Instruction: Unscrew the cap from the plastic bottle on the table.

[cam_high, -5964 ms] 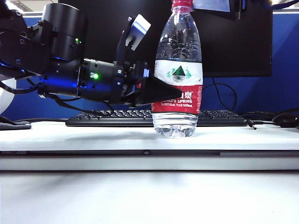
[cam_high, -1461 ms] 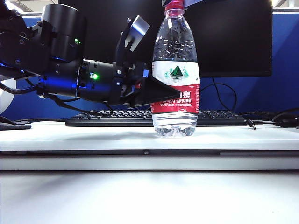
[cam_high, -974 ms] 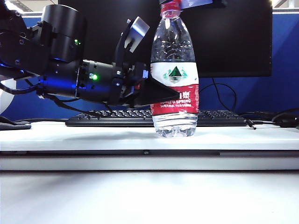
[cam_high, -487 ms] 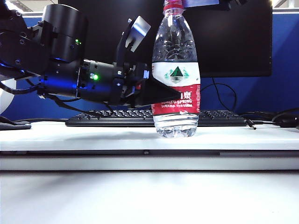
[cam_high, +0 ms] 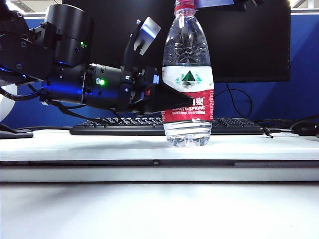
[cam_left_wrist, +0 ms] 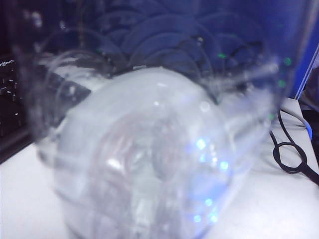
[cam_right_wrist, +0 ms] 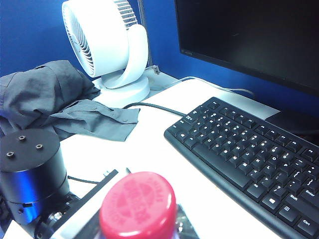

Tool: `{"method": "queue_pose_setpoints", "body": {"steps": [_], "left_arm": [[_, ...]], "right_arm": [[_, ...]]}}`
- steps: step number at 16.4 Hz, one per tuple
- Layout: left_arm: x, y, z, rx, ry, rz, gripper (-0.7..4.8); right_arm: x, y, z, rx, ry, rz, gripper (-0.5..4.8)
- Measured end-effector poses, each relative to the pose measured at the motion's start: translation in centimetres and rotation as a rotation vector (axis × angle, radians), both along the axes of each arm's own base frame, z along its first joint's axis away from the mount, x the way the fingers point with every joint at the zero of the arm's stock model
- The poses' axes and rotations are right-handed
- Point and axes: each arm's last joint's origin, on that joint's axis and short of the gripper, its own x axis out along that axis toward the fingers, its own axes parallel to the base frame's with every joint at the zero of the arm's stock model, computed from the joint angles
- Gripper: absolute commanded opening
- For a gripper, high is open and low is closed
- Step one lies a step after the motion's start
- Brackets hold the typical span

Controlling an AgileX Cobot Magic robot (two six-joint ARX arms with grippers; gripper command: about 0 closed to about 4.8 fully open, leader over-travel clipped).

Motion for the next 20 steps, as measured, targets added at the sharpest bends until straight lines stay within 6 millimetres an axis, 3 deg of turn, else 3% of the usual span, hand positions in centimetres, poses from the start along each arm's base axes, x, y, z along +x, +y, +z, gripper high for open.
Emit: {"method": "queue_pose_setpoints", "body": {"steps": [8,10,20], "left_arm": [[0.0,0.0,0.0,0.001,0.001,0.0,0.35],[0.0,0.0,0.0,0.001,0.002,0.0,0.35],[0.0,0.0,0.0,0.003,0.006,-0.001,0.35]], "right_arm": [[-0.1,-0.1,0.1,0.015,0.008,-0.01,1.49],[-0.1,-0.1,0.1,0.015,0.008,-0.011,2.11],[-0.3,-0.5,1.2,0.049,-0.056,-0.088,2.11]]}}
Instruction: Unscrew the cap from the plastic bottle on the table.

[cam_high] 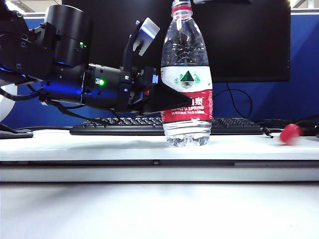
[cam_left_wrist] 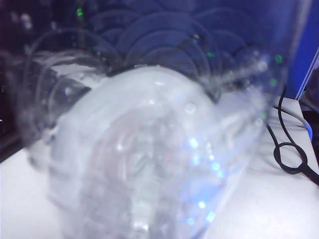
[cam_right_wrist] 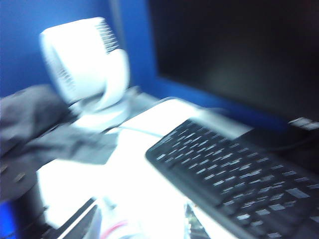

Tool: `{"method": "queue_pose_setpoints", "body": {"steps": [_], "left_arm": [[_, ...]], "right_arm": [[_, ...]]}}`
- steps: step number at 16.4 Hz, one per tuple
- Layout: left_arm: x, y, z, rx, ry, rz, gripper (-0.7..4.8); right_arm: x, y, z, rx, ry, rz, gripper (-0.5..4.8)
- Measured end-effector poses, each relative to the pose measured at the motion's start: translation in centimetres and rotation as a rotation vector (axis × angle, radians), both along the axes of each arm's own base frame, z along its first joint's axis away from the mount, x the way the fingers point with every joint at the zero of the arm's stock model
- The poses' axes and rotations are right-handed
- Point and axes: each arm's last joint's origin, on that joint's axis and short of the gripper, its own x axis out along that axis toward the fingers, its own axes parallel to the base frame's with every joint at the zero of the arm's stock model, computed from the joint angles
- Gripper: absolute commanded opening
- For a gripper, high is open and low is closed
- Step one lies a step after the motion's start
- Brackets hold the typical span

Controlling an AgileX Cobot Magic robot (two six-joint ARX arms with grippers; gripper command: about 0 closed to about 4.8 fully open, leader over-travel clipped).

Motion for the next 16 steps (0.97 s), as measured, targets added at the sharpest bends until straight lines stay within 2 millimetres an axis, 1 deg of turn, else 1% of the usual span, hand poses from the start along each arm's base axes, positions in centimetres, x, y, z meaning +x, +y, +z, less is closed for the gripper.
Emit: {"method": "queue_pose_setpoints", "body": {"steps": [3,4,5,6,7,8,11,12,13,16], "left_arm": [[0.0,0.0,0.0,0.0,0.0,0.0,0.35],[0.0,0.0,0.0,0.0,0.0,0.0,0.35],[0.0,0.0,0.0,0.0,0.0,0.001,0.35],[0.0,0.0,0.0,0.0,-0.001,0.002,0.35],[0.0,0.0,0.0,0.0,-0.001,0.002,0.35],[0.0,0.0,0.0,-0.001,-0.002,0.002,0.35],[0.0,0.0,0.0,-0.002,-0.003,0.003,0.35],[0.0,0.0,0.0,-0.001,-0.005,0.003,0.35],[0.0,0.0,0.0,0.001,-0.013,0.001,0.35],[0.0,0.0,0.0,0.008,-0.033,0.0,0.35]], "right_arm": [[-0.9,-2.4,1.8,0.034,-0.07,-0.164,2.1],[-1.5,-3.1,2.2,0.039,-0.083,-0.207,1.78],[-2.3,-4.1,2.8,0.038,-0.093,-0.26,0.93],[-3.0,-4.6,2.8,0.013,-0.079,-0.278,0.25],[-3.5,-4.9,2.7,-0.005,-0.06,-0.281,-0.06],[-4.8,-5.4,2.5,-0.041,-0.02,-0.278,-0.06],[-7.1,-6.4,2.2,-0.081,0.044,-0.273,-0.06],[-8.6,-7.1,2.3,-0.084,0.049,-0.272,-0.06],[-9.4,-7.5,2.4,-0.082,0.047,-0.272,-0.06],[-11.0,-8.1,1.9,-0.105,0.099,-0.262,-0.06]]}}
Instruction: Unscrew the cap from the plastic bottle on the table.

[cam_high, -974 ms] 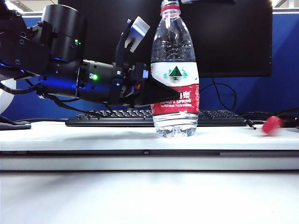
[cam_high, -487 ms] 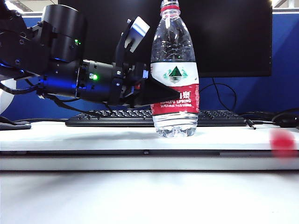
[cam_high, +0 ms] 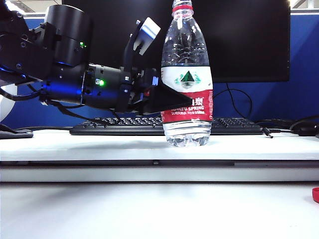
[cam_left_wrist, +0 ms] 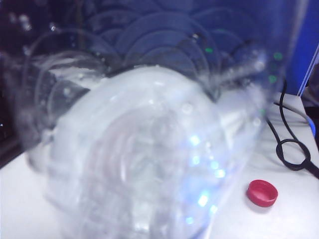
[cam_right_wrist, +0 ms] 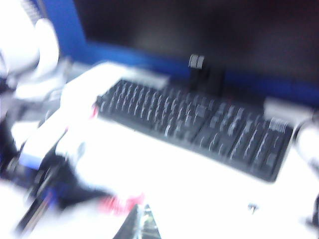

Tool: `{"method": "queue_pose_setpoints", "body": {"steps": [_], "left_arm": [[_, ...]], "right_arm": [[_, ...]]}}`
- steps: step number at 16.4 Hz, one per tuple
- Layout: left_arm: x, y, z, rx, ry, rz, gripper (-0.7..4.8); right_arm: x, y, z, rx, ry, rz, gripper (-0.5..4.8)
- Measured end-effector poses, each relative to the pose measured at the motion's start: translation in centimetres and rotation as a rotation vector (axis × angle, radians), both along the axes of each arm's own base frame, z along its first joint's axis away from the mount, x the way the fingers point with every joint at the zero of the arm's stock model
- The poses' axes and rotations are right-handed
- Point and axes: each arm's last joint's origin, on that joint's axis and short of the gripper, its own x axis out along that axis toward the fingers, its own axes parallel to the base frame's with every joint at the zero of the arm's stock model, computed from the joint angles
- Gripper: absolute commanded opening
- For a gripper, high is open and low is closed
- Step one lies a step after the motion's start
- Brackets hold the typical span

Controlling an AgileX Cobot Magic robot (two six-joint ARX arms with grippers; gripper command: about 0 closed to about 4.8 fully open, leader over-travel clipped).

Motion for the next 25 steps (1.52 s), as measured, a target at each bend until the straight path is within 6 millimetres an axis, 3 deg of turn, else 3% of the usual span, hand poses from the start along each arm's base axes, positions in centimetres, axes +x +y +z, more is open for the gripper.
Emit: {"method": "queue_pose_setpoints", "body": {"steps": [4,9,14,16,24,25], "left_arm": [[0.2,0.1,0.1,0.009,-0.025,0.062,0.35],[0.2,0.1,0.1,0.015,-0.042,0.068,0.35],[0.2,0.1,0.1,0.016,-0.041,0.068,0.37],[0.2,0.1,0.1,0.016,-0.041,0.068,1.0],[0.2,0.1,0.1,0.016,-0.045,0.072,1.27],[0.2,0.1,0.1,0.017,-0.044,0.071,1.49]], "right_arm": [[-1.8,-0.5,-0.8,-0.003,0.082,0.096,-0.06],[-3.7,-1.3,-0.5,0.021,0.022,0.095,-0.06],[-3.8,-1.4,-0.6,0.018,0.029,0.095,-0.06],[-3.8,-1.4,-0.6,0.018,0.029,0.095,-0.06],[-3.8,-1.4,-0.6,0.017,0.03,0.094,-0.06],[-3.8,-1.4,-0.6,0.017,0.031,0.093,-0.06]]}}
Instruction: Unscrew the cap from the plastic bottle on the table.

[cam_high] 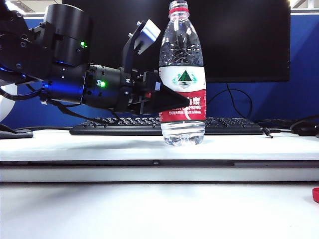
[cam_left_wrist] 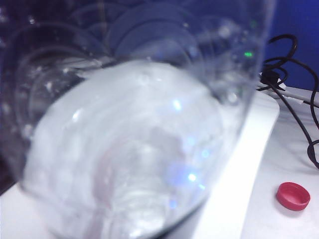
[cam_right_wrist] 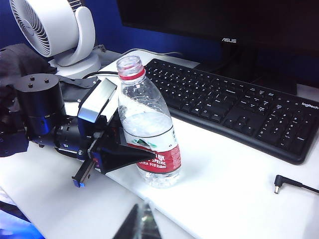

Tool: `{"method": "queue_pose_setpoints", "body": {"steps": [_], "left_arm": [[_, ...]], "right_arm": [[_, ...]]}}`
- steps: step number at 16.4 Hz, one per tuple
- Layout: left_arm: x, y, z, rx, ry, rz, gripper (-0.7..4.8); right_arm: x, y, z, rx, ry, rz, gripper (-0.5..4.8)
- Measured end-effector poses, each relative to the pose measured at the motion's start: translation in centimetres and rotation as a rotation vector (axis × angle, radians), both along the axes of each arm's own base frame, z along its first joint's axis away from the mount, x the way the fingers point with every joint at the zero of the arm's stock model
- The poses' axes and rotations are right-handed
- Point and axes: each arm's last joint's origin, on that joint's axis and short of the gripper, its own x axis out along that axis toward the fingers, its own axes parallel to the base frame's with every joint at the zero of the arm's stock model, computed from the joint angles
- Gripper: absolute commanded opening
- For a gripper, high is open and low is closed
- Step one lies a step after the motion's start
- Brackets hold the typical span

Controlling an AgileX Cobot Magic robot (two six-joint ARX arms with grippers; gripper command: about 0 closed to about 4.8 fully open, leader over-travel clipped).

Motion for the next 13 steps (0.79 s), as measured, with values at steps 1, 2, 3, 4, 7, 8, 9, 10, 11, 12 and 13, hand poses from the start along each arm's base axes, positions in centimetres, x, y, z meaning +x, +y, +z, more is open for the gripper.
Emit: {"method": "queue_pose_setpoints", "body": {"steps": [1,2,3,4,7,8,9,10,11,12,13], "left_arm": [[0.0,0.0,0.0,0.0,0.0,-0.002,2.13],[0.0,0.0,0.0,0.0,0.001,-0.003,2.47],[0.0,0.0,-0.3,0.014,0.019,0.0,2.52],[-0.1,0.1,-0.9,0.036,0.049,0.002,2.52],[-0.1,0.2,-0.9,0.038,0.052,0.002,3.16],[-0.1,0.2,-0.9,0.038,0.053,0.0,3.2],[-0.1,0.2,-1.0,0.045,0.062,0.001,3.2],[-0.2,0.2,-1.2,0.053,0.075,0.002,3.2],[-0.2,0.2,-1.2,0.053,0.076,0.002,3.2],[-0.2,0.2,-1.2,0.053,0.076,0.002,3.32],[-0.2,0.2,-1.2,0.053,0.076,0.002,3.61]], "right_arm": [[0.0,0.0,0.0,-0.002,-0.001,-0.008,-0.06],[0.0,0.0,0.0,-0.003,-0.002,-0.013,-0.06],[0.0,0.0,0.0,-0.003,-0.001,-0.015,-0.06],[0.0,0.0,0.0,-0.003,-0.002,-0.015,-0.06],[0.0,0.0,0.0,-0.003,-0.001,-0.015,-0.06],[0.0,0.0,0.0,-0.003,-0.001,-0.015,-0.06],[0.0,0.0,0.0,-0.003,-0.001,-0.015,-0.06],[0.0,0.0,0.0,-0.003,-0.001,-0.015,-0.06],[0.0,0.0,0.0,-0.003,-0.001,-0.015,-0.06],[0.0,0.0,0.0,-0.003,-0.001,-0.015,-0.06],[0.0,0.0,0.0,-0.003,-0.001,-0.015,-0.06]]}}
